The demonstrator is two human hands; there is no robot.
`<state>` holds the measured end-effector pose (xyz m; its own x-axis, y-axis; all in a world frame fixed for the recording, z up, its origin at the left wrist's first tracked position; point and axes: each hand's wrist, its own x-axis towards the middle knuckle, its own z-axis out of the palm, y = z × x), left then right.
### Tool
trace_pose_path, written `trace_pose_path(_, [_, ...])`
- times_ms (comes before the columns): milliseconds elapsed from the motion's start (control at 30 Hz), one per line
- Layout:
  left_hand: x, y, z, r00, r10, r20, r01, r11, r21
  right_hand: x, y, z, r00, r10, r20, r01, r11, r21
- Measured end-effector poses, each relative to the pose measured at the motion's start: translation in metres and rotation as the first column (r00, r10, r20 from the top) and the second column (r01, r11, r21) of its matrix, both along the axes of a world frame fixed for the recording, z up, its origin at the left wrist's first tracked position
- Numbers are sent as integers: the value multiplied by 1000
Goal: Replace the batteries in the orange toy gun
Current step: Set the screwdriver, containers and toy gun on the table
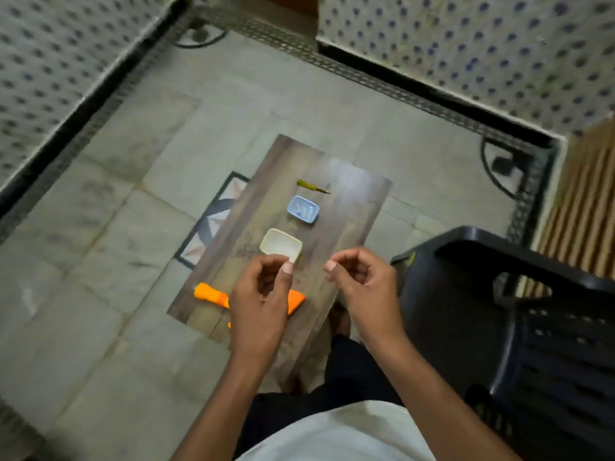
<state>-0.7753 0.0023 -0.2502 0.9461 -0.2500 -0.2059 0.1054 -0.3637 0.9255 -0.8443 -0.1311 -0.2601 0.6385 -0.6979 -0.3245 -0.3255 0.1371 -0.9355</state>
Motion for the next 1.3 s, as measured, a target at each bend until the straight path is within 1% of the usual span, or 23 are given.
trace_pose_path(100, [4, -2, 4, 991, 131, 15, -132, 991, 4, 25, -10, 2, 993, 116, -5, -116, 993, 12])
trace_pose_path(200, [2, 5, 2, 971, 239, 3, -239, 970, -31, 38, -10, 6, 977, 211, -13, -211, 978, 12])
trace_pose_path(267, [-4, 12, 0, 956, 294, -11, -294, 954, -58, 43, -4, 13, 962, 272, -8, -272, 962, -16])
trace_pose_path(467, [-16, 24, -4, 919, 389, -65, -394, 913, -105, 43, 3, 27, 909, 416, -16, -413, 898, -151])
trace_pose_path(567, [-16, 23, -7, 899, 433, -70, -438, 892, -110, 44, 1, 25, 879, 476, -22, -472, 865, -169])
trace_pose_path(633, [-13, 19, -10, 869, 491, -56, -494, 865, -87, 52, -5, 21, 844, 535, -44, -534, 829, -163])
trace_pose_path(733, [-5, 8, -19, 803, 590, -78, -595, 800, -76, 75, -22, 11, 795, 603, -57, -605, 784, -139])
trace_pose_path(900, [9, -27, -45, 660, 745, -91, -750, 661, -25, 131, -57, -23, 670, 739, -70, -743, 665, -80])
trace_pose_path(967, [14, -50, -67, 586, 800, -130, -807, 591, -6, 154, -75, -45, 603, 794, -79, -798, 600, -54])
trace_pose_path(1033, [18, -63, -82, 536, 828, -164, -841, 541, -15, 166, -84, -61, 576, 814, -82, -818, 574, -40])
trace_pose_path(1100, [24, -79, -105, 493, 854, -167, -867, 499, -5, 181, -90, -84, 540, 837, -92, -842, 539, -31])
trace_pose_path(1200, [36, -96, -146, 500, 845, -191, -862, 507, -13, 201, -96, -131, 553, 830, -72, -833, 552, -36])
trace_pose_path(1300, [48, -100, -195, 534, 822, -199, -841, 540, -27, 211, -96, -180, 572, 818, -58, -820, 572, -23])
